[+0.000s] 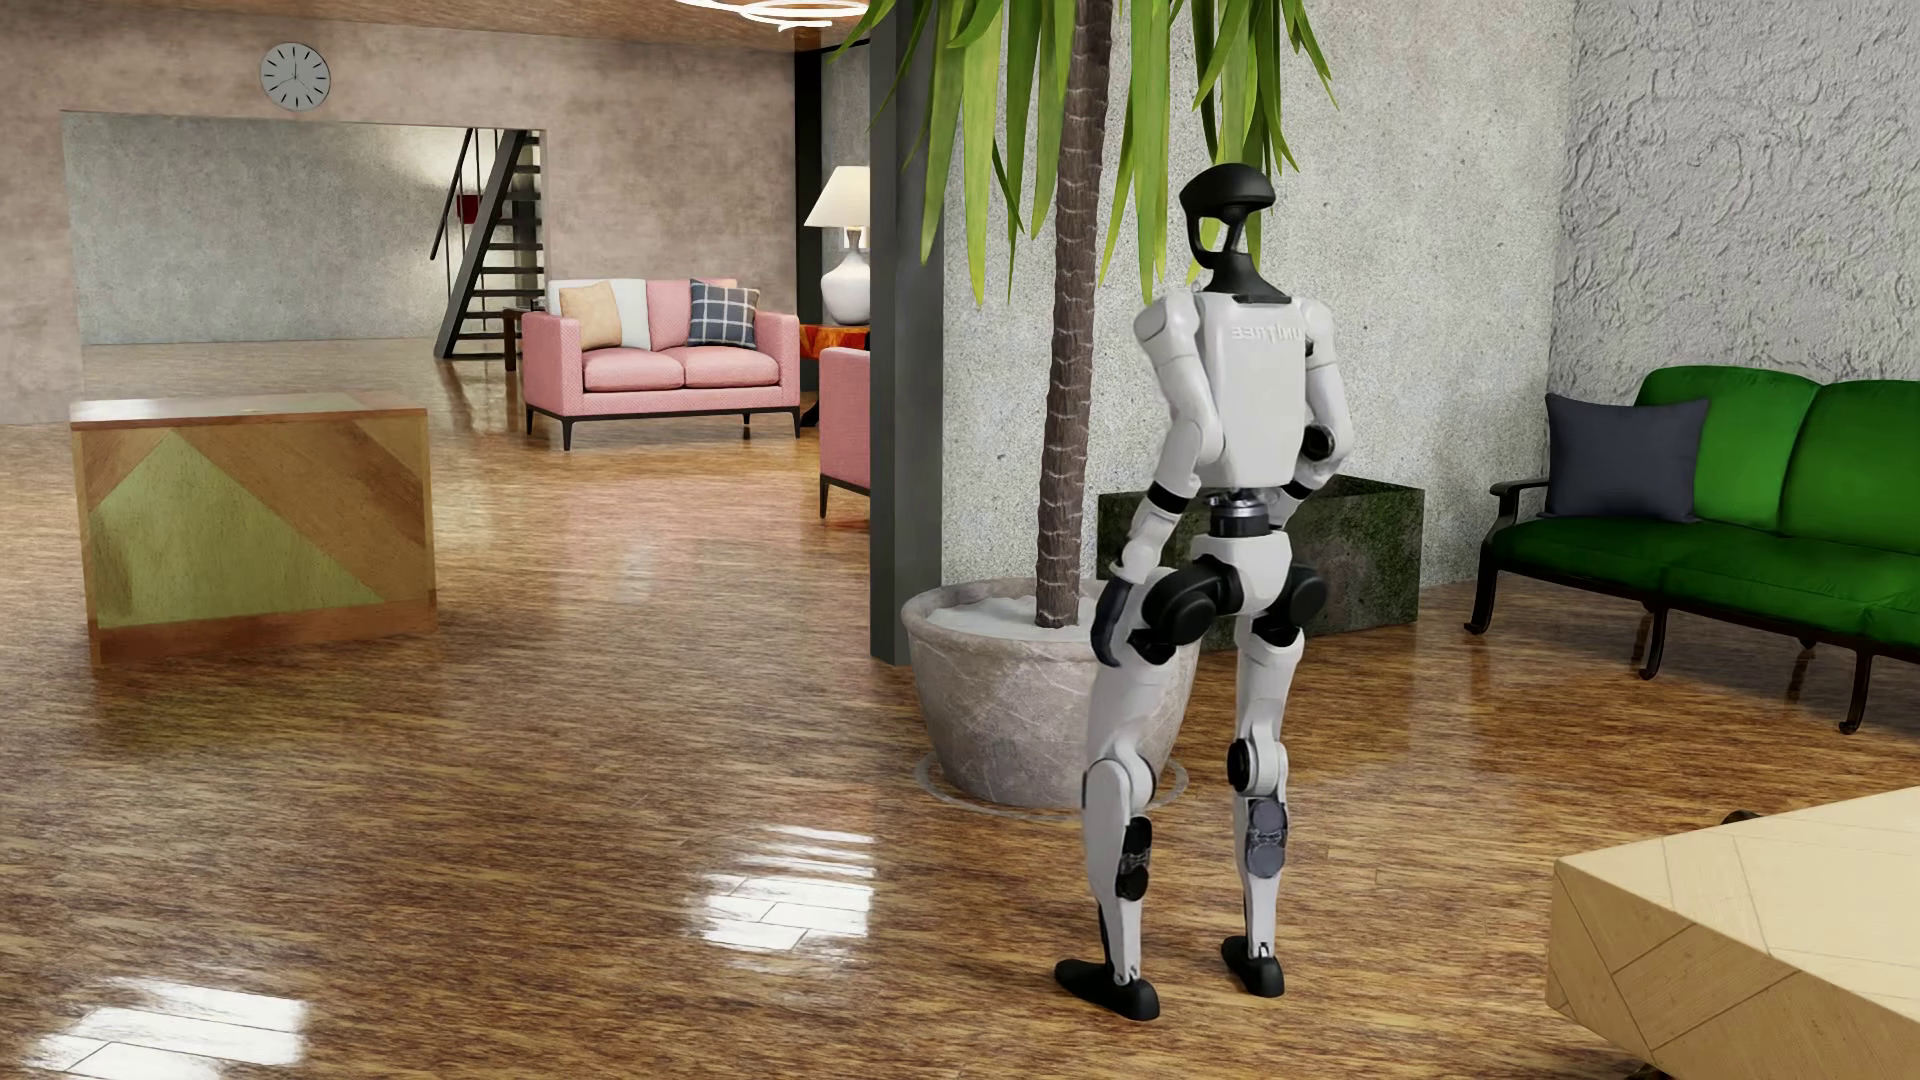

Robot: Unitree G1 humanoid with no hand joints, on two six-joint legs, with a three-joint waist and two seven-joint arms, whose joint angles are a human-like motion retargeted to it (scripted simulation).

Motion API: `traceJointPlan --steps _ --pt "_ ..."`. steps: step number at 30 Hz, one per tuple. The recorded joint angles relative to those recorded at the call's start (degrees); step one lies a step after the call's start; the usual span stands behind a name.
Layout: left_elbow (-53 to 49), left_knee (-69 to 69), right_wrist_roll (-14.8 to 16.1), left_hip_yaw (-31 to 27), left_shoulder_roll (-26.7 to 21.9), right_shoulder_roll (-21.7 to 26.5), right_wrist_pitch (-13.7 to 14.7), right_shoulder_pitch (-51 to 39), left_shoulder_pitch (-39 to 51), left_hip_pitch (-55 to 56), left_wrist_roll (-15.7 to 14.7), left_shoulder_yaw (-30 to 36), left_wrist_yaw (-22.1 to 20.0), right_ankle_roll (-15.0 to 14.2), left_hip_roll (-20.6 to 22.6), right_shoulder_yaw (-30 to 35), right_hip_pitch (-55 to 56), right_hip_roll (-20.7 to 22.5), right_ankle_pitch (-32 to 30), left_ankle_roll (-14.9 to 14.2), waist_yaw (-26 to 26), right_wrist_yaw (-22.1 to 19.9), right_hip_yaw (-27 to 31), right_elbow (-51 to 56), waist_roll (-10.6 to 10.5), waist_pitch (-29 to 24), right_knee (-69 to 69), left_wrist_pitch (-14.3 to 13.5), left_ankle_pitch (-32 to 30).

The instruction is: Go to the plant

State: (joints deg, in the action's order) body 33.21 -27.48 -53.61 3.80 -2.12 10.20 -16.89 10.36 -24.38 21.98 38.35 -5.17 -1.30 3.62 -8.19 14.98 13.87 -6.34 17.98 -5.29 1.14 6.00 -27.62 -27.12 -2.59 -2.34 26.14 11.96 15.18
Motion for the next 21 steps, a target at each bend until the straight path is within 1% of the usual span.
traceJointPlan --steps 3,9,12,14,16,18,21 --pt "-0.9 0.0 0.4 -0.3 -0.3 0.5 0.0 -0.2 0.0 0.5 0.3 0.2 -0.2 0.1 -0.1 0.8 0.3 0.2 0.0 -0.1 0.2 0.3 -0.3 -0.4 0.2 0.1 -0.1 -0.3 -0.2" --pt "-0.2 0.3 3.0 -1.0 -1.2 0.4 -0.2 -1.7 0.0 0.7 0.4 0.9 0.2 0.4 -0.1 2.1 0.1 0.4 0.0 -0.4 0.1 -0.3 -1.0 -2.4 0.7 0.4 -0.5 0.2 -0.5" --pt "-0.1 0.0 3.9 -1.3 -1.3 0.3 -0.2 -2.1 0.0 0.8 -0.3 0.7 0.3 0.5 0.0 2.8 -0.1 0.4 0.2 -0.5 0.0 -0.6 -1.3 -3.0 0.7 0.5 -0.4 0.2 -0.3" --pt "-0.4 0.0 4.1 -1.4 -0.9 0.4 -0.2 -2.1 0.0 0.7 -0.7 0.0 0.0 0.4 0.0 3.4 -0.3 0.3 0.3 -0.5 0.1 -0.8 -1.4 -3.1 0.7 0.5 -0.4 0.4 -0.3" --pt "-0.6 0.1 4.9 -1.4 -0.3 0.2 -0.3 -2.3 -0.1 0.4 -0.9 -0.7 -0.4 0.4 0.1 3.4 -0.5 0.2 0.3 -0.5 0.1 -0.9 -1.5 -3.5 0.7 0.5 -0.4 0.3 -0.3" --pt "-0.7 0.1 7.0 -1.4 0.3 -0.4 -0.7 -3.0 -0.2 0.2 -1.2 -1.6 -0.4 0.4 0.1 3.1 -0.8 0.3 0.3 -0.6 0.0 -1.8 -1.5 -5.2 0.7 0.4 -0.7 0.4 -0.3" --pt "-0.1 0.8 12.5 -1.1 1.0 -1.9 -2.7 -5.8 0.0 -0.3 -1.2 -2.5 -0.3 0.3 0.1 2.3 -1.1 0.4 0.1 -0.7 0.0 -3.6 -1.3 -12.3 0.8 0.5 -1.2 0.7 -0.5"
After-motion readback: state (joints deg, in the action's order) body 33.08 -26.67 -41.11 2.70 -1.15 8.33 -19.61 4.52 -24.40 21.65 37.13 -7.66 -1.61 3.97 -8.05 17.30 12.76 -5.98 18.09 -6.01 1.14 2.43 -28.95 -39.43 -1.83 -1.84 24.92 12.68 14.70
